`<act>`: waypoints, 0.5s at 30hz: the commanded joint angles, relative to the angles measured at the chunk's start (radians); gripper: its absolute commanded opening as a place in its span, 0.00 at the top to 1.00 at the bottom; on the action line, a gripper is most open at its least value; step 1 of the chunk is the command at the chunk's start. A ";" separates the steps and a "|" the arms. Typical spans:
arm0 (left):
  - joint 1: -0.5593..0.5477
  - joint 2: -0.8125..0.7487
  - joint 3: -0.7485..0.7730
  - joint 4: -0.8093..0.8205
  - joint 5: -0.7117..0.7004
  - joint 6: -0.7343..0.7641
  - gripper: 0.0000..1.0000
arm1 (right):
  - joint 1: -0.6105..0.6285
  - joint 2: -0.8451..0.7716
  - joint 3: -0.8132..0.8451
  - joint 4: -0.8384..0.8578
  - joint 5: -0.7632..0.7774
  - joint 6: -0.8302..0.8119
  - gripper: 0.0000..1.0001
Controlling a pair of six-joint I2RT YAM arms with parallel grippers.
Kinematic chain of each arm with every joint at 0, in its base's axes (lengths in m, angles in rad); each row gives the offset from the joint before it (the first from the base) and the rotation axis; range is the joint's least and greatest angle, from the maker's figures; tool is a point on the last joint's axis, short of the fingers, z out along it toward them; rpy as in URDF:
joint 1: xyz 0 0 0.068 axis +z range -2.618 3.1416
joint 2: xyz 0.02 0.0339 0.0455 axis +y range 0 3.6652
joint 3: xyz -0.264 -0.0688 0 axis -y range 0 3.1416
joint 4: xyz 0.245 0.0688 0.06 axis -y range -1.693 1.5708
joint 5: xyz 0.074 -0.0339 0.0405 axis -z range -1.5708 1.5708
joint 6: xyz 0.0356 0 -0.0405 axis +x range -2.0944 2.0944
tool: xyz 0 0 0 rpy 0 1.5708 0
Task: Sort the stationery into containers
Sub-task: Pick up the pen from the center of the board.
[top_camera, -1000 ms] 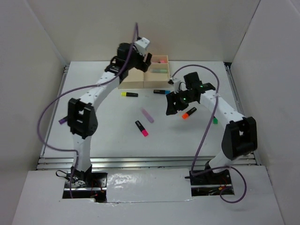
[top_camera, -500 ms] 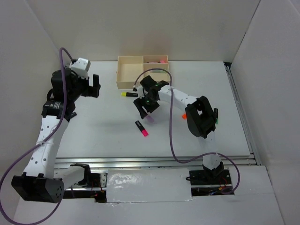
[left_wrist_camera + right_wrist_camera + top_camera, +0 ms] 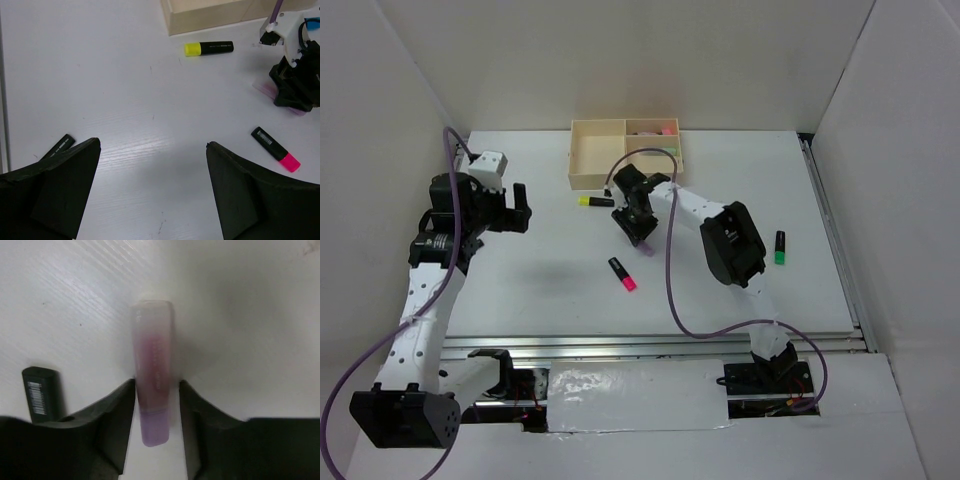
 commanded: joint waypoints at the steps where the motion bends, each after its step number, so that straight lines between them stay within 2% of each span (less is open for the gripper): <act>1: 0.004 0.005 -0.019 0.048 0.027 -0.024 0.01 | 0.004 0.038 0.027 -0.041 0.028 -0.021 0.64; 2: 0.006 0.008 -0.022 0.048 0.023 -0.021 0.01 | 0.002 0.032 0.030 -0.041 0.028 -0.038 0.79; 4: 0.006 0.008 -0.029 0.054 0.023 -0.018 0.01 | -0.013 0.011 0.053 -0.062 0.005 -0.057 0.92; 5: 0.007 0.008 -0.032 0.056 0.023 -0.020 0.01 | -0.019 0.000 0.067 -0.073 -0.003 -0.076 0.95; 8: 0.010 0.007 -0.042 0.059 0.032 -0.020 0.01 | -0.076 -0.063 0.128 -0.090 -0.018 -0.089 1.00; 9: 0.007 0.007 -0.052 0.064 0.040 -0.021 0.01 | -0.091 -0.127 0.110 -0.043 -0.015 -0.118 1.00; 15: 0.010 0.005 -0.097 0.099 0.066 -0.037 0.01 | -0.226 -0.253 0.124 0.129 -0.070 -0.159 1.00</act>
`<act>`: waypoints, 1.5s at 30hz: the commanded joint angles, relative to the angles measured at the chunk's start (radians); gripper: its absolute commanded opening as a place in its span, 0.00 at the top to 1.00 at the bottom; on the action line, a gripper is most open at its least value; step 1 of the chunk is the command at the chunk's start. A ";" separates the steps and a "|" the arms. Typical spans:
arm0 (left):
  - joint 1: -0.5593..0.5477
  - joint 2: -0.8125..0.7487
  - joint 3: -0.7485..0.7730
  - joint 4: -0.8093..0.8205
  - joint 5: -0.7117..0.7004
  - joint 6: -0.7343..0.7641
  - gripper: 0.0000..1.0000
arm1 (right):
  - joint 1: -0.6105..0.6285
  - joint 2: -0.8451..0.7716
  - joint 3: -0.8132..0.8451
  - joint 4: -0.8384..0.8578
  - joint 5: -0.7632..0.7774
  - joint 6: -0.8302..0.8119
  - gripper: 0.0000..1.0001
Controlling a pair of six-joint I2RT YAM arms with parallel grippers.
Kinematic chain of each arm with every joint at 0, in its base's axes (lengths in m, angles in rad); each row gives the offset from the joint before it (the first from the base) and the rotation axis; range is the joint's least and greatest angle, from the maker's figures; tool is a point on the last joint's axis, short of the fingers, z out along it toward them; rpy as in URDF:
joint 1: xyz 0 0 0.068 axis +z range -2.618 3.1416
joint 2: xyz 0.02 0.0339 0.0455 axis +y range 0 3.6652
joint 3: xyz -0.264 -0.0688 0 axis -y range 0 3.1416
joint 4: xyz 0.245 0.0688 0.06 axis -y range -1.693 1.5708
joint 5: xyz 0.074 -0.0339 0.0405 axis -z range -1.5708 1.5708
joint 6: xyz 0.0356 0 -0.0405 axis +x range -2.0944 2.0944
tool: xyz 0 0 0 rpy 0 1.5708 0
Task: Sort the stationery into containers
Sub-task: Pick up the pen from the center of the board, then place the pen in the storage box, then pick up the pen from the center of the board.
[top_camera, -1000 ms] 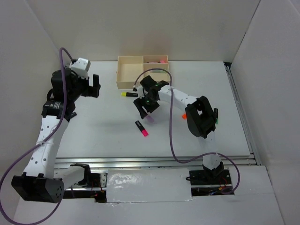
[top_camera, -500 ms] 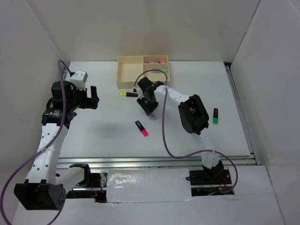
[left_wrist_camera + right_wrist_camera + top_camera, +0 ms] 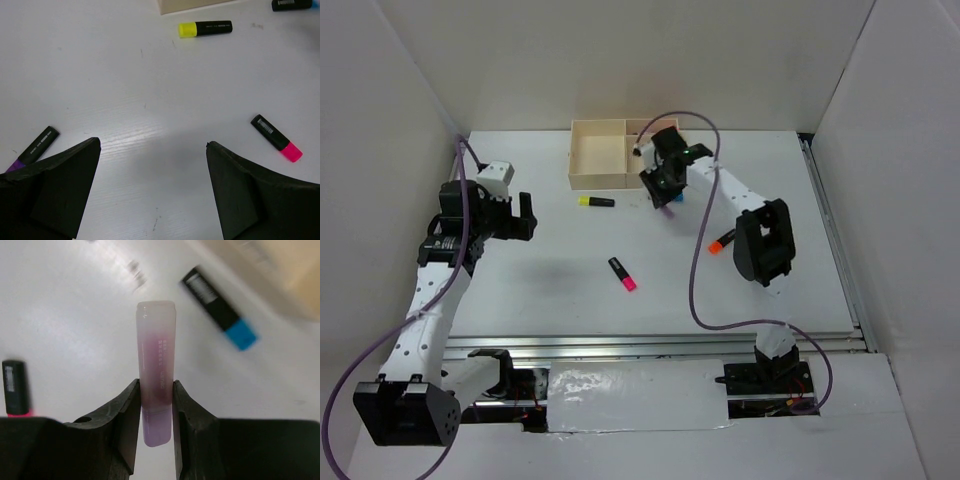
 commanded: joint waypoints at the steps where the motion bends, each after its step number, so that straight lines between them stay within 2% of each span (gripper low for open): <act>1: 0.003 0.002 -0.009 0.060 0.036 -0.035 0.01 | -0.079 -0.143 0.067 0.184 -0.056 -0.038 1.00; 8: 0.005 0.047 -0.023 0.089 0.041 -0.060 0.01 | -0.137 -0.108 0.104 0.460 -0.095 -0.044 1.00; 11: 0.005 0.053 -0.040 0.106 0.049 -0.059 0.01 | -0.165 -0.030 0.141 0.604 -0.116 -0.020 1.00; 15: 0.006 0.061 -0.044 0.114 0.052 -0.048 0.01 | -0.191 0.082 0.255 0.661 -0.135 0.040 1.00; 19: 0.005 0.070 -0.034 0.112 0.058 -0.042 0.01 | -0.189 0.141 0.237 0.724 -0.132 0.037 1.00; 22: 0.003 0.073 -0.031 0.106 0.058 -0.042 0.01 | -0.188 0.182 0.236 0.753 -0.107 0.040 0.89; 23: 0.005 0.069 -0.031 0.106 0.056 -0.039 0.01 | -0.188 0.184 0.225 0.757 -0.101 0.045 0.72; 24: 0.005 0.069 -0.029 0.104 0.055 -0.037 0.01 | -0.191 0.187 0.225 0.757 -0.102 0.045 0.64; 25: 0.005 0.064 -0.028 0.098 0.052 -0.034 0.01 | -0.189 0.184 0.225 0.749 -0.104 0.043 0.47; 27: 0.003 0.058 -0.023 0.094 0.046 -0.032 0.01 | -0.192 0.162 0.216 0.732 -0.110 0.054 0.37; 29: 0.005 0.044 -0.018 0.082 0.017 -0.028 0.01 | -0.203 0.094 0.196 0.691 -0.133 0.057 0.34; 33: 0.019 0.055 0.014 0.032 -0.011 -0.009 0.01 | -0.251 -0.111 0.138 0.558 -0.187 0.098 0.34; 38: 0.048 0.058 0.029 -0.020 0.035 0.047 0.01 | -0.349 -0.299 -0.005 0.185 -0.196 0.042 0.42; 43: 0.048 0.021 -0.001 -0.003 0.026 0.072 0.01 | -0.522 -0.473 -0.314 -0.053 -0.198 -0.026 0.48; 45: 0.048 0.024 -0.006 -0.009 0.015 0.072 0.01 | -0.589 -0.497 -0.373 -0.120 -0.167 -0.053 0.48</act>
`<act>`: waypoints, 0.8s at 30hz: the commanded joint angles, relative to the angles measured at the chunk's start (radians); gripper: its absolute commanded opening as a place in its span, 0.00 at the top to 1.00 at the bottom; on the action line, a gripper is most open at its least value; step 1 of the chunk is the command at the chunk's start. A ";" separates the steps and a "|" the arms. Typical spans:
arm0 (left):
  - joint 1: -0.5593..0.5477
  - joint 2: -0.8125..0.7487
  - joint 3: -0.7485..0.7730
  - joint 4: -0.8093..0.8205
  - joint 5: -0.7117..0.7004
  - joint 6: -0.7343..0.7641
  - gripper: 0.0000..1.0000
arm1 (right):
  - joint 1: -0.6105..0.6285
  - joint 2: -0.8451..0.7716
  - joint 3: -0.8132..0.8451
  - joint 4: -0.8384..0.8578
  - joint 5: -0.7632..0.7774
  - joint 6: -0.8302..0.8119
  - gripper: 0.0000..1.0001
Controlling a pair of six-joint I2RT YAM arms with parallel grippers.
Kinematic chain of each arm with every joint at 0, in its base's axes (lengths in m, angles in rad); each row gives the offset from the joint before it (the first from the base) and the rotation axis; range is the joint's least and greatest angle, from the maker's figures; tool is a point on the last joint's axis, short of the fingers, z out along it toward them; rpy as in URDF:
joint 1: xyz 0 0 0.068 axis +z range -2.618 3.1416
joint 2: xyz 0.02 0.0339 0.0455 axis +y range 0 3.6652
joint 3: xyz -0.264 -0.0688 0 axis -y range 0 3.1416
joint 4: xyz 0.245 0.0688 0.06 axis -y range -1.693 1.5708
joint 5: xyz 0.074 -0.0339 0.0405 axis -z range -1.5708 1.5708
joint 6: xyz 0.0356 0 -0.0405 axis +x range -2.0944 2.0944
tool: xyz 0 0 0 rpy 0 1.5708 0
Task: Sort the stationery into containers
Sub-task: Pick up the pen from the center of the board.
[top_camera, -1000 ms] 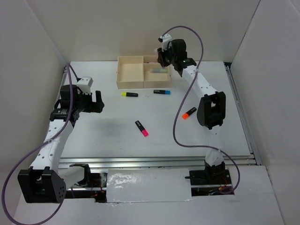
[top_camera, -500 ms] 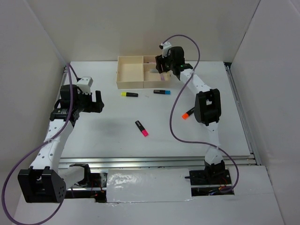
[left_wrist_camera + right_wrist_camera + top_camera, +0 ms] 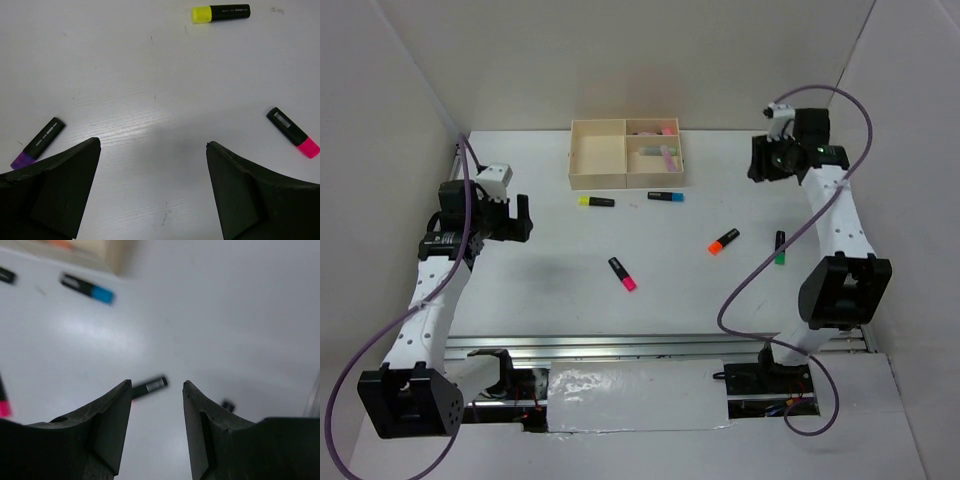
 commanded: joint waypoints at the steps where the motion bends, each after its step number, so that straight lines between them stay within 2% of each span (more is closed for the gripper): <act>1: 0.004 -0.013 0.006 0.005 -0.020 0.022 0.01 | -0.091 0.018 -0.160 -0.271 0.029 -0.084 0.48; 6: 0.008 0.019 0.026 -0.013 -0.042 -0.007 0.01 | -0.212 0.059 -0.246 -0.271 0.136 -0.127 0.45; 14: 0.024 0.018 0.023 -0.051 -0.105 0.008 0.01 | -0.283 0.236 -0.209 -0.257 0.207 -0.120 0.42; 18: 0.094 0.042 0.044 -0.088 -0.067 0.037 0.01 | -0.278 0.277 -0.211 -0.242 0.222 -0.117 0.41; 21: 0.167 0.097 0.082 -0.146 -0.024 0.109 0.01 | -0.275 0.325 -0.199 -0.240 0.230 -0.114 0.41; 24: 0.255 0.180 0.156 -0.212 0.060 0.245 0.01 | -0.275 0.365 -0.185 -0.239 0.233 -0.111 0.43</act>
